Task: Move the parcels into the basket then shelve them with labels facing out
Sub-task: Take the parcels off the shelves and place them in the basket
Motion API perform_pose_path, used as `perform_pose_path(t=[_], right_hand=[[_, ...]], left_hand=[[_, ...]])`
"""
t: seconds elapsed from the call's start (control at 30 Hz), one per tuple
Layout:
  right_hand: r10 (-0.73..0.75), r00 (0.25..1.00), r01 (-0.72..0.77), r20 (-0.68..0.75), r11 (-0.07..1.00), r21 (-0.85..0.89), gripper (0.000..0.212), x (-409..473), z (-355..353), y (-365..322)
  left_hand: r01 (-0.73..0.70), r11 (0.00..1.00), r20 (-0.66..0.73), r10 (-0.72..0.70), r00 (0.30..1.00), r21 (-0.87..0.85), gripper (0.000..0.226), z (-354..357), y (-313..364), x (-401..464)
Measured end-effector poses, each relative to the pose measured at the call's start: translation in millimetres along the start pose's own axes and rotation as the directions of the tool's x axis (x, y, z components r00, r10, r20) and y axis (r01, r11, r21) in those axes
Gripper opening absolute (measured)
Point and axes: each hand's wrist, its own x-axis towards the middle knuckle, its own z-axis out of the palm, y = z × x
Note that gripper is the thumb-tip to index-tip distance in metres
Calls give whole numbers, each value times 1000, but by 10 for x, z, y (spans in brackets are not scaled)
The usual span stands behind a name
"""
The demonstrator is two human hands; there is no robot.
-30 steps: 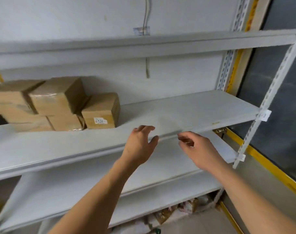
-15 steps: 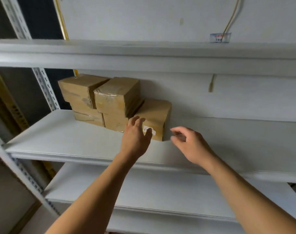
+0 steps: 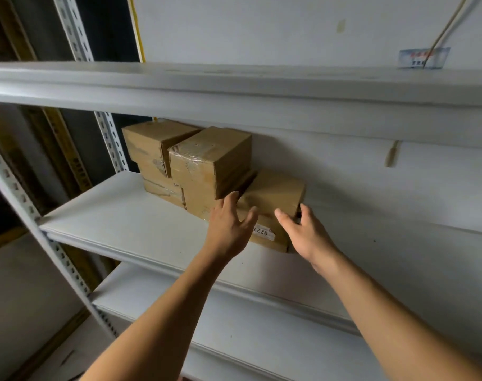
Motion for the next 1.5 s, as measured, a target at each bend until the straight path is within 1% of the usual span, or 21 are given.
perform_pose_path(t=[0.07, 0.1, 0.13, 0.17, 0.23, 0.3, 0.33, 0.37, 0.4, 0.43, 0.5, 0.53, 0.57, 0.67, 0.8, 0.97, 1.1, 1.27, 1.37, 1.5], right_hand=[[15, 999, -11, -52, 997, 74, 46, 63, -14, 12], [35, 996, -26, -78, 994, 105, 38, 94, -28, 25], [54, 995, -42, -87, 990, 135, 35, 112, -38, 26], [70, 994, -56, -78, 984, 170, 38, 146, -33, 60], [108, 994, -100, -23, 966, 237, 50, 189, -3, 113], [117, 993, -116, 10, 954, 276, 59, 216, 38, 167], [122, 992, -119, 7, 948, 294, 60, 220, 49, 173], [116, 993, -112, 4, 943, 315, 55, 224, 60, 179], [104, 995, -100, 6, 939, 330, 45, 207, 70, 182], [94, 996, -92, 10, 933, 349, 37, 170, 70, 186], [84, 996, -74, -12, 926, 369, 32, 58, 60, 186], [75, 997, -58, -30, 922, 384, 29, -8, 55, 184], [68, 997, -44, -46, 915, 402, 28, -78, 42, 181], [47, 992, 6, -119, 912, 410, 38, -298, -10, 152], [31, 972, 64, -231, 918, 391, 49, -676, -146, 162], [83, 911, 74, -403, 931, 358, 52, -1349, -396, 258], [166, 849, 50, -502, 920, 389, 52, -1937, -734, 300], [232, 760, 36, -608, 918, 395, 48, -2741, -1124, 412], [278, 685, 51, -673, 904, 425, 51, -3315, -1362, 561], [329, 583, 61, -743, 894, 443, 62, -4205, -1723, 741]], left_hand=[[8, 999, -9, -8, 1000, -42, 71, 11, 0, 23], [23, 999, 8, -22, 1000, -43, 70, 9, 5, 48], [38, 998, 33, -36, 999, -44, 69, 20, -3, 94], [63, 996, 80, -59, 995, -55, 67, 25, 1, 134], [139, 982, 176, -115, 978, -130, 63, 48, 21, 195], [185, 958, 221, -136, 966, -220, 60, 73, 11, 232], [186, 949, 221, -130, 966, -255, 60, 86, -11, 245], [185, 940, 221, -123, 967, -286, 59, 91, -35, 247], [183, 931, 221, -116, 968, -316, 60, 95, -63, 249], [179, 922, 228, -104, 968, -342, 65, 90, -83, 244], [166, 910, 245, -74, 967, -381, 82, 47, -94, 212], [153, 901, 253, -50, 966, -405, 86, 23, -87, 184], [128, 894, 258, -14, 966, -429, 85, -4, -63, 144], [51, 860, 263, 99, 960, -509, 72, -21, -45, 47], [9, 824, 320, 211, 924, -567, 79, 47, 63, -74], [-72, 803, 385, 360, 850, -592, 69, 333, 332, -380], [-101, 748, 422, 474, 773, -656, 61, 523, 698, -822], [-131, 716, 457, 564, 688, -686, 60, 694, 1197, -1476], [-129, 688, 488, 622, 613, -715, 58, 796, 1499, -2002], [-95, 667, 544, 674, 500, -739, 54, 1027, 1859, -2847]])
